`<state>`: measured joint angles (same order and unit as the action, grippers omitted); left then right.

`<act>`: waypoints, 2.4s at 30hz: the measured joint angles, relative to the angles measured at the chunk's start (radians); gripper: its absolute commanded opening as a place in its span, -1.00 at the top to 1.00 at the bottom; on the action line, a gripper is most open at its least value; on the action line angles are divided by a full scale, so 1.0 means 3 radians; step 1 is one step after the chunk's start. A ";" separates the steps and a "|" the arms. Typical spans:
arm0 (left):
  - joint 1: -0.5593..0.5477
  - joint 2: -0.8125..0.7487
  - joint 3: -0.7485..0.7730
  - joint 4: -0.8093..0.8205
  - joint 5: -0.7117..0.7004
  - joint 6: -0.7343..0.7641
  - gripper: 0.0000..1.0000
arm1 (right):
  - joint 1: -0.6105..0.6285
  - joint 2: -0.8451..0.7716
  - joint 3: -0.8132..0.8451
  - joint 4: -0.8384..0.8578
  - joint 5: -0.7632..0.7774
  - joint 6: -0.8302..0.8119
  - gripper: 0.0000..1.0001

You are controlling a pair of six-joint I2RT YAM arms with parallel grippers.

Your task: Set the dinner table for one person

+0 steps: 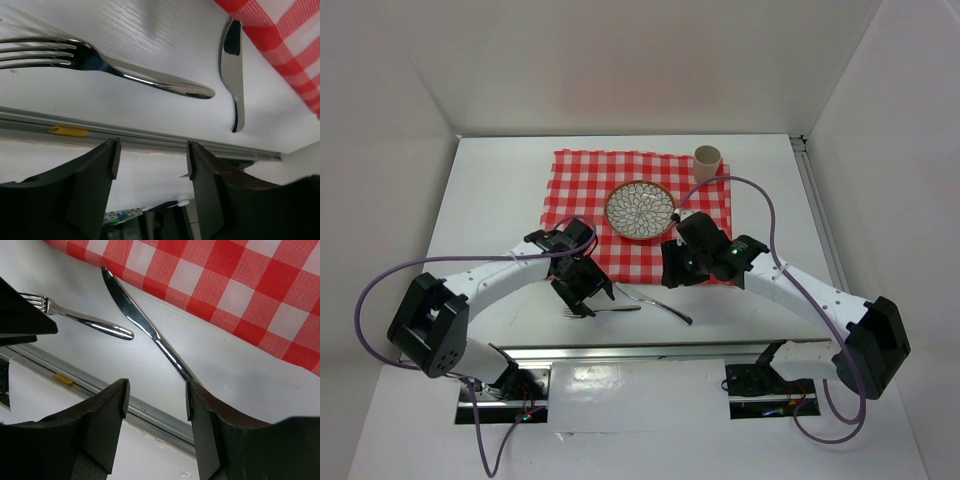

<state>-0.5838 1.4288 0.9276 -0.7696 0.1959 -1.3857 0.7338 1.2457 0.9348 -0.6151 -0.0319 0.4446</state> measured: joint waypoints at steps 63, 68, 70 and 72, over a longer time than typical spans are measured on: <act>-0.0717 -0.0345 0.0036 -0.0470 -0.1176 -0.1526 1.00 | 0.0000 -0.0173 -0.0043 -0.0163 -0.0182 -0.0341 -0.22; -0.0362 -0.0304 0.0590 -0.0651 -0.1631 -0.0690 1.00 | 0.0000 -0.0169 -0.0042 -0.0113 -0.0196 -0.0309 -0.22; -0.0128 -0.0095 0.0908 -0.0675 -0.1745 -0.0200 1.00 | 0.0000 -0.0169 -0.0036 -0.0109 -0.0201 -0.0272 -0.22; 0.0086 0.0324 0.1429 -0.0696 -0.1837 0.0479 1.00 | 0.0000 -0.0174 -0.0028 -0.0112 -0.0205 -0.0228 -0.22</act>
<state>-0.5579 1.5261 1.3563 -0.9783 -0.3553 -1.2419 0.7338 1.1934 0.9264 -0.6487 -0.0933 0.3763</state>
